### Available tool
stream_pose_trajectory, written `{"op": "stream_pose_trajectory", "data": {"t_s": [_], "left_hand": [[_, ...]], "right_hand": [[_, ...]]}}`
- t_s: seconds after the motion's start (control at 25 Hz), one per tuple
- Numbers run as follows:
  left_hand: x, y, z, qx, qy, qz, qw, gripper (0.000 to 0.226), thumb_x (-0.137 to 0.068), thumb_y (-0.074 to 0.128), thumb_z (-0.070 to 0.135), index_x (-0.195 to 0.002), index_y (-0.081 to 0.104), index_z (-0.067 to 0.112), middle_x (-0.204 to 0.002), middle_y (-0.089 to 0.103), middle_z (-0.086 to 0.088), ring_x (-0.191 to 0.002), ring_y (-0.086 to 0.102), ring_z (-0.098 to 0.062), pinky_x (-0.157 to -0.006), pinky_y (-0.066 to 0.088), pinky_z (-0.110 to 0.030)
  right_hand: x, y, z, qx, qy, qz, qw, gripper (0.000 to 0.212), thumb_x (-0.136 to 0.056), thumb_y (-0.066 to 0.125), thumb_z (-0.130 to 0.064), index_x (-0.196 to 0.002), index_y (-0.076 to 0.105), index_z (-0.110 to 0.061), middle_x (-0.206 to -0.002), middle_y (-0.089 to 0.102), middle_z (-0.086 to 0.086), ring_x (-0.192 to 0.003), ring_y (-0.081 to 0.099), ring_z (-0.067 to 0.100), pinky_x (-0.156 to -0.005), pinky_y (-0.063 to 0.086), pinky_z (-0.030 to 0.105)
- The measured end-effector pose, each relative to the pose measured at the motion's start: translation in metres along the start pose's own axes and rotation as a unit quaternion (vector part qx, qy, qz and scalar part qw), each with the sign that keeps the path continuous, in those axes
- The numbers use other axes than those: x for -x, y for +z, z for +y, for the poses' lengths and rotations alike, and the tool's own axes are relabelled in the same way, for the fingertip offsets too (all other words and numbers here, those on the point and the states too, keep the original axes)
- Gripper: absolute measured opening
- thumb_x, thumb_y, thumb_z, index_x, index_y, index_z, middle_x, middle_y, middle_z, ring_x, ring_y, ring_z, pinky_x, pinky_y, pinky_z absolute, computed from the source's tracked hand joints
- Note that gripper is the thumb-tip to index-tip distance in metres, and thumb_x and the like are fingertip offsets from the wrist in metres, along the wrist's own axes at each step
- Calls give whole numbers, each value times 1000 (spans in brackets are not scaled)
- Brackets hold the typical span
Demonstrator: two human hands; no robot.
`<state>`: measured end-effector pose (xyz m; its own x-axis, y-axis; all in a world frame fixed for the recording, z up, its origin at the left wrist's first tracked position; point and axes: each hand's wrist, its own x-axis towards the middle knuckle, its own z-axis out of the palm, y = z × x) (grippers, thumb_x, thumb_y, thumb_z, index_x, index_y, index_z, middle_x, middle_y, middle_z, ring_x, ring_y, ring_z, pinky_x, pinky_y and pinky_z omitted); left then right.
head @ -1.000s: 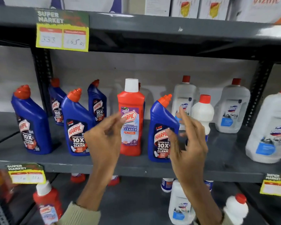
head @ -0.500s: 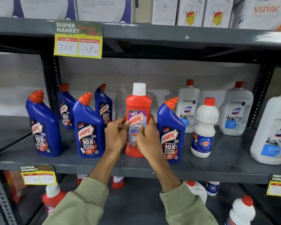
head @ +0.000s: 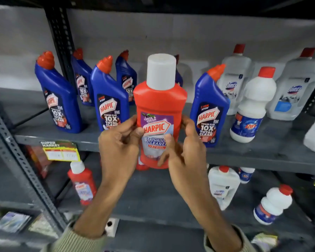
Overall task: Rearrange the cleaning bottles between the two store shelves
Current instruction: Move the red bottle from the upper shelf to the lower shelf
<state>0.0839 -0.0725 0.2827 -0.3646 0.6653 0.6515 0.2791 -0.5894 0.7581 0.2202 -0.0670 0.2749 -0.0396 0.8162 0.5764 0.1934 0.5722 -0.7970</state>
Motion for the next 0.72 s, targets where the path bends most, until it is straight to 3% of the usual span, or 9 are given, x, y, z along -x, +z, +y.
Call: {"op": "stream_pose_trajectory", "data": {"t_s": [0.12, 0.36, 0.44, 0.52, 0.6, 0.72], "left_hand": [[38, -19, -24, -17, -33, 14, 999, 31, -88, 60, 0, -113, 73, 13, -103, 73, 27, -87, 66, 8, -78, 55, -15], [97, -37, -95, -18, -147, -42, 988, 42, -87, 59, -11, -107, 72, 24, -94, 76, 24, -90, 69, 2, -82, 57, -19], [109, -43, -127, -42, -162, -58, 984, 41, -86, 60, -11, -108, 72, 22, -98, 77, 14, -91, 70, -1, -84, 59, -26], [115, -46, -160, -67, -176, -73, 979, 36, -85, 60, -9, -109, 74, 14, -101, 77, 1, -90, 70, -6, -83, 60, -31], [117, -49, -188, -89, -188, -91, 974, 28, -85, 61, -8, -106, 74, 5, -101, 77, -5, -86, 68, -6, -78, 61, -32], [114, -51, -222, -137, -188, -119, 965, 19, -85, 62, -8, -99, 74, -4, -97, 77, -19, -78, 61, 9, -72, 59, -21]], "right_hand": [[37, 5, 16, -14, 40, -40, 998, 31, -100, 55, -24, -129, 47, -27, -96, 75, 8, -70, 74, 23, -67, 58, 29], [83, 32, 88, 39, 133, -86, 987, 32, -93, 58, 1, -122, 53, -12, -106, 74, 4, -66, 68, 1, -64, 47, 4], [93, 42, 114, 65, 160, -107, 979, 28, -92, 56, 4, -116, 51, -9, -106, 72, 4, -62, 68, -3, -60, 45, 2], [97, 53, 138, 86, 173, -121, 974, 24, -93, 56, 3, -113, 49, -8, -107, 72, 5, -64, 72, 4, -58, 49, 7], [97, 63, 159, 109, 185, -128, 968, 25, -92, 59, 0, -114, 49, -7, -114, 73, 4, -77, 76, 17, -66, 57, 17], [91, 78, 179, 130, 209, -139, 959, 29, -93, 61, 0, -119, 49, -3, -123, 72, 7, -92, 75, 22, -81, 60, 22]]}}
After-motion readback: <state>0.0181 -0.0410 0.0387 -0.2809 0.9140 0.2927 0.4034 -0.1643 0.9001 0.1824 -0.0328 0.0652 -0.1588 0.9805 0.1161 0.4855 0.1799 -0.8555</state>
